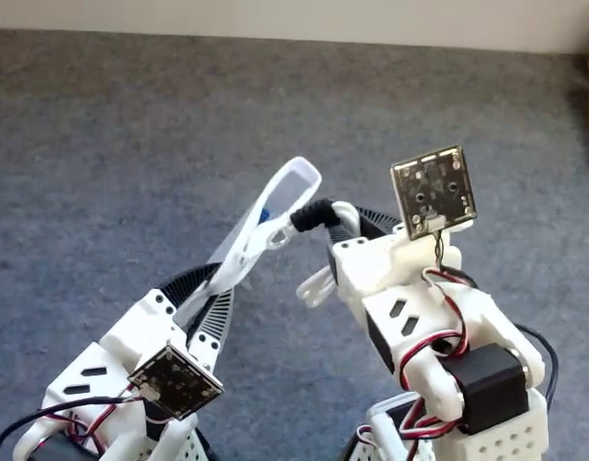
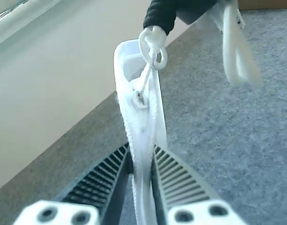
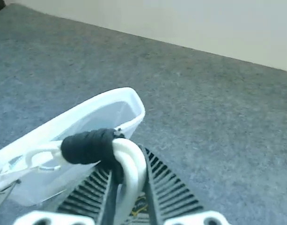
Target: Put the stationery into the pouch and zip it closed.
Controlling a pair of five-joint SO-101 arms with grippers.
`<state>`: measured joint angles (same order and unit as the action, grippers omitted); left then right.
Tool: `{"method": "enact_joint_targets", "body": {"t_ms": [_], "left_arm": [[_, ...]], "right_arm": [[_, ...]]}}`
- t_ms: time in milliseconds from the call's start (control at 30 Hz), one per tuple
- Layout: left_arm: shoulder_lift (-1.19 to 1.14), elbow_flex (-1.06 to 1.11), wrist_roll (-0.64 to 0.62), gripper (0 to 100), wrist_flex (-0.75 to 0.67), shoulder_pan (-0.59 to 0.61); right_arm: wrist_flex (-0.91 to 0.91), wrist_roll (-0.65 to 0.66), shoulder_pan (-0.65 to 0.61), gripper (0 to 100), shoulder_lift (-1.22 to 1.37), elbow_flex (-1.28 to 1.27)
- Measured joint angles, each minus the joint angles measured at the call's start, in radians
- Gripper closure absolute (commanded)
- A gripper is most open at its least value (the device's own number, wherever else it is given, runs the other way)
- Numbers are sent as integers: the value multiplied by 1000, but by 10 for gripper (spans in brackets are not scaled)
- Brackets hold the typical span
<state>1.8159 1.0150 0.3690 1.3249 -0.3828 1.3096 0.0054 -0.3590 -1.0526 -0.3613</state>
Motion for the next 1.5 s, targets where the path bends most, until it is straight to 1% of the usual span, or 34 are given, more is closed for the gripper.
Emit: {"method": "enact_joint_targets", "body": {"t_ms": [233,400,567,900,1067,1400,1500], "left_arm": [[0,0,6,995,0,0],[0,0,14,995,0,-2],[0,2,14,995,0,-8],[0,0,14,995,23,-8],[0,0,14,995,28,-9],[0,2,14,995,29,-9],[0,9,14,995,29,-14]], "right_arm": [[-17,2,75,995,0,-2],[-87,2,144,995,0,-28],[-166,2,160,995,-2,-104],[-338,2,235,995,-2,-239],[-396,2,269,995,-2,-287],[-410,3,384,995,-2,-290],[-410,38,423,995,-2,-310]]}}
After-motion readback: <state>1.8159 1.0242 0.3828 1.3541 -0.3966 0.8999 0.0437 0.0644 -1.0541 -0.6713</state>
